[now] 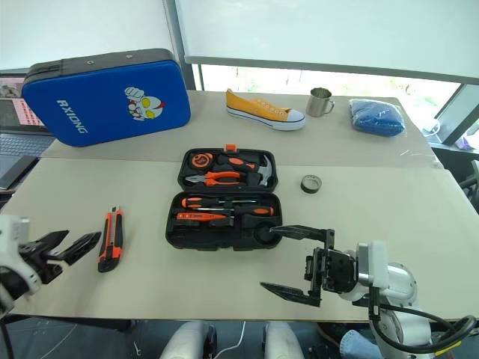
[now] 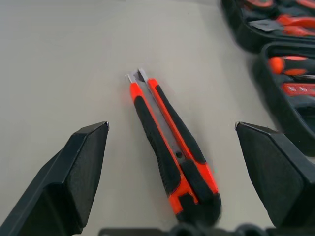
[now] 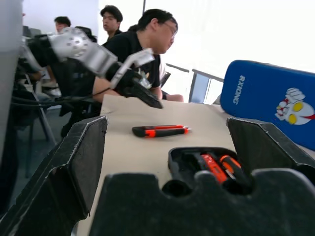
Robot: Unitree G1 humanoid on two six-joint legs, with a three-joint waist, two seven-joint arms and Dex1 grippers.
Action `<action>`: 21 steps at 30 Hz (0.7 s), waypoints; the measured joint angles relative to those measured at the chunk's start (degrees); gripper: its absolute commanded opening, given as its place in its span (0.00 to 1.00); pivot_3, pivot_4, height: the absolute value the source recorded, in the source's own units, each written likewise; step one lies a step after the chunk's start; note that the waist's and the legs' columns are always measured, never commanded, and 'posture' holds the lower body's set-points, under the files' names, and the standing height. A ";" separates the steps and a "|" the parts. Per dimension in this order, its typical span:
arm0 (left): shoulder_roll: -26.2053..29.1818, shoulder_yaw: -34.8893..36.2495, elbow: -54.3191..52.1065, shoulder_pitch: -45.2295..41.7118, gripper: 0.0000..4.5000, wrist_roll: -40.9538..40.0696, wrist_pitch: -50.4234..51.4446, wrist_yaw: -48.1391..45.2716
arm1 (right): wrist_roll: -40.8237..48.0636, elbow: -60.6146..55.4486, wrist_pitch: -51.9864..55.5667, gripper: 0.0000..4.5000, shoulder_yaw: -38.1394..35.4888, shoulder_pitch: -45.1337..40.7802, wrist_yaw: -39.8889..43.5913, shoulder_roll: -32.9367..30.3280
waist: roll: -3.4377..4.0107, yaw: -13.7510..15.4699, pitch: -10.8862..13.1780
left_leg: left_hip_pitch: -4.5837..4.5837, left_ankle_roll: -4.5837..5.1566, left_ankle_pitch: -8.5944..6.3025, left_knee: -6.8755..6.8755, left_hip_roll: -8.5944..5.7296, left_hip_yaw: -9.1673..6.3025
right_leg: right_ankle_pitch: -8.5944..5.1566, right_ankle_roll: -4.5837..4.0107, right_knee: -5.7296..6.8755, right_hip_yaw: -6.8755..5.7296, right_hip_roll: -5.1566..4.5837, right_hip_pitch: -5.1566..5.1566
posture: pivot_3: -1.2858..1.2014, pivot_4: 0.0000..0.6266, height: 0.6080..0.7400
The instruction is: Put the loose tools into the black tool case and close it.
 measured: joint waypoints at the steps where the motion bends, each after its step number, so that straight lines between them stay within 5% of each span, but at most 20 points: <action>1: -0.33 -1.77 -0.15 -1.57 0.98 -0.05 2.54 2.67 | -0.01 0.13 0.00 1.00 0.04 -0.53 0.02 -0.06 | 0.00 -0.16 0.00 | 0.01 0.00 0.00 -0.02 -0.01 0.01 | 0.00 0.00 0.01 0.01 -0.02 -0.01 | 0.52 0.24 1.00; 9: -7.77 -7.98 -0.49 -9.18 0.98 1.20 10.86 14.00 | -0.01 2.29 0.04 1.00 0.02 -3.69 -0.44 -0.34 | -0.04 -0.04 0.01 | 0.00 -0.05 0.00 -0.01 -0.06 -0.02 | 0.01 -0.01 0.00 0.01 -0.09 0.02 | 0.52 0.24 1.00; 12: -8.27 -9.72 -0.83 -9.94 0.84 3.25 11.96 15.50 | -0.01 2.33 0.08 1.00 0.02 -3.90 -1.15 -0.34 | -0.03 -0.01 0.00 | 0.02 -0.05 0.00 -0.01 -0.07 -0.02 | 0.01 -0.01 0.00 0.03 -0.11 0.02 | 0.52 0.24 1.00; 15: -8.27 -9.80 -0.88 -9.85 0.56 5.34 12.76 16.14 | -0.01 2.42 0.16 1.00 -0.09 -3.88 -2.07 -0.37 | 0.01 -0.02 -0.01 | 0.04 -0.05 0.00 -0.02 -0.06 -0.02 | 0.00 -0.01 0.00 0.04 -0.11 0.03 | 0.52 0.24 1.00; 18: -7.86 -10.48 -0.42 -9.69 0.38 7.29 11.05 14.07 | -0.01 2.61 0.16 1.00 -0.42 -3.69 -2.42 -1.02 | 0.06 -0.02 0.00 | 0.03 -0.05 0.00 -0.02 -0.06 -0.01 | 0.00 -0.01 0.00 0.04 -0.11 0.03 | 0.52 0.24 1.00; 21: -4.99 -12.97 2.04 -8.38 0.38 9.81 3.80 5.47 | -0.01 2.59 0.39 1.00 -0.97 -3.48 -3.32 -1.96 | 0.07 0.29 0.02 | -0.02 -0.09 0.02 -0.01 -0.10 0.00 | -0.01 -0.03 -0.02 0.01 -0.11 0.00 | 0.52 0.24 1.00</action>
